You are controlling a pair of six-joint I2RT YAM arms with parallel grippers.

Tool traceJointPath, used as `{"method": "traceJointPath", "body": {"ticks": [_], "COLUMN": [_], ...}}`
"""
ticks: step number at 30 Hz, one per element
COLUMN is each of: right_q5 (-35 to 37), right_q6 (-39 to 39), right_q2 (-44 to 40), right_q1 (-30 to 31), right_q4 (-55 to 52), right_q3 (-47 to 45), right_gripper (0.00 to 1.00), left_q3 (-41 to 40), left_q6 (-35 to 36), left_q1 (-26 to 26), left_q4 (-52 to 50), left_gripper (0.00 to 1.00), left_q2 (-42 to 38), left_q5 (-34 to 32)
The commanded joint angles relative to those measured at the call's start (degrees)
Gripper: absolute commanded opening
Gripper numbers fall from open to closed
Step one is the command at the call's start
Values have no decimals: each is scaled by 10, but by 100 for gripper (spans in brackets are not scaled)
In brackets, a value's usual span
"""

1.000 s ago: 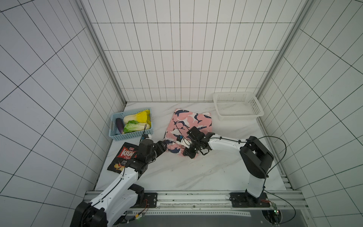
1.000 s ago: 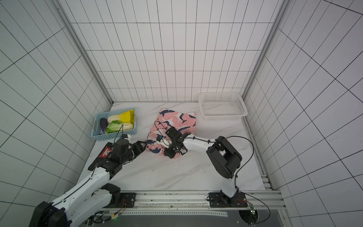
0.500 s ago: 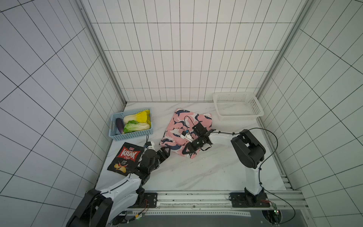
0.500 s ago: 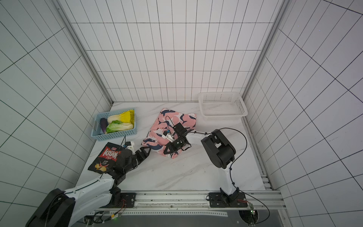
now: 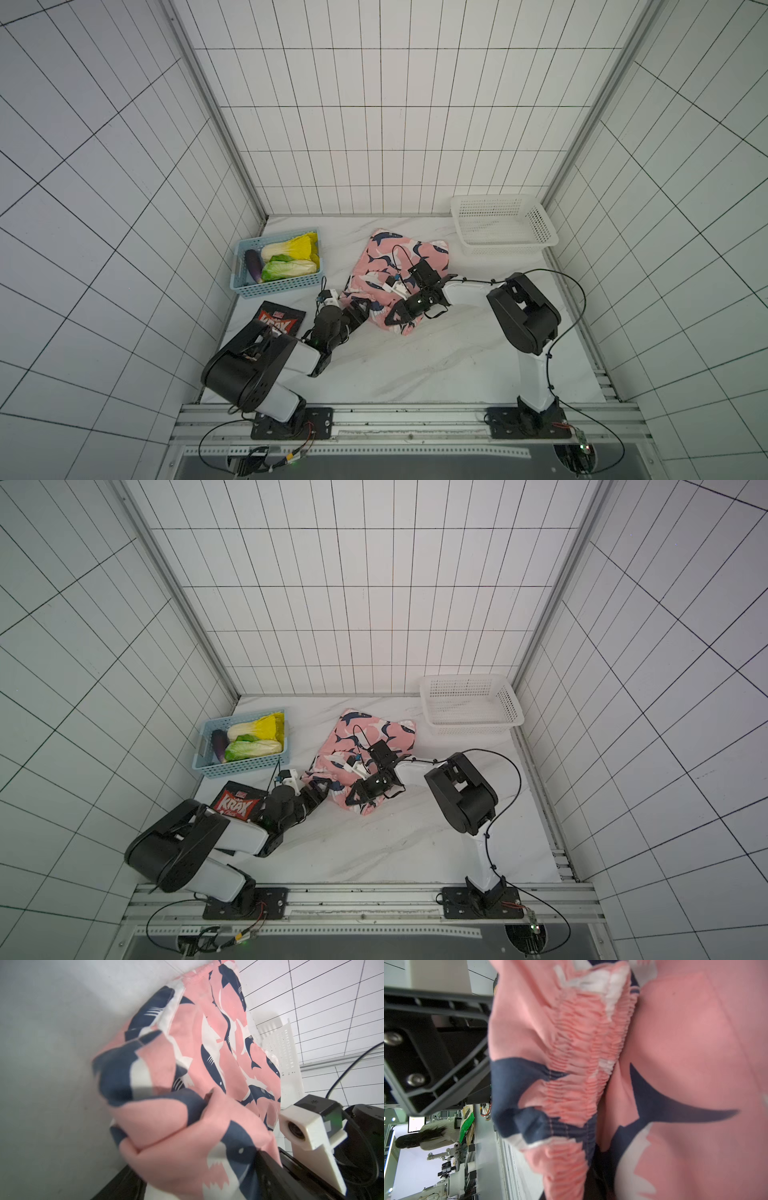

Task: Roll up the shorts
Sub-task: Roll the shorts at the center of the board.

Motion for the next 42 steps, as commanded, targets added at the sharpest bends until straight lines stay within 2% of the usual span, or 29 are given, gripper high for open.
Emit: {"method": "traceJointPath", "body": {"ticks": [1,3,4,6,9,12,15,17,19,23,26,29,32,38,42], "right_q5": [-16,-18,-18,-18,-10,18,92,191,299,506,589,644,684,740,746], "right_q6": [3,3,3,4,7,23,17,-10,-44,-109,-156,-212,-252,-295,-309], "right_q2": [17,18,19,17,8,-11,-50,-90,-129,-205,-236,-241,-219,-156,-122], "right_q1": [-4,-5,-6,-8,-12,-22,-25,-14,8,97,165,224,258,267,267], "right_q4": [2,1,1,1,0,-1,-37,-86,-127,-135,-88,-19,33,114,133], "right_q3": [-14,-15,-14,-16,-22,-30,-37,-40,-41,-60,-84,-115,-128,-140,-140], "right_gripper": [0,0,0,0,0,8,26,38,45,58,61,69,70,70,70], "left_q3": [5,6,9,11,6,6,16,40,60,80,99,109,119,125,127], "left_q6": [-9,-24,-31,-46,-60,-69,-55,-37,-16,-18,-28,-35,-43,-58,-65], "left_q1": [-4,-1,2,10,23,38,37,30,19,22,22,21,21,22,24], "left_q4": [121,159,174,190,208,157,13,-129,-226,-297,-335,-357,-379,-404,-424], "left_gripper": [80,70,59,31,0,0,0,0,0,0,0,0,0,0,0], "left_q2": [60,94,110,131,138,106,27,-35,-77,-98,-92,-90,-93,-107,-119], "left_q5": [1,8,14,32,37,46,32,7,-25,-31,-26,-21,-13,3,8]}}
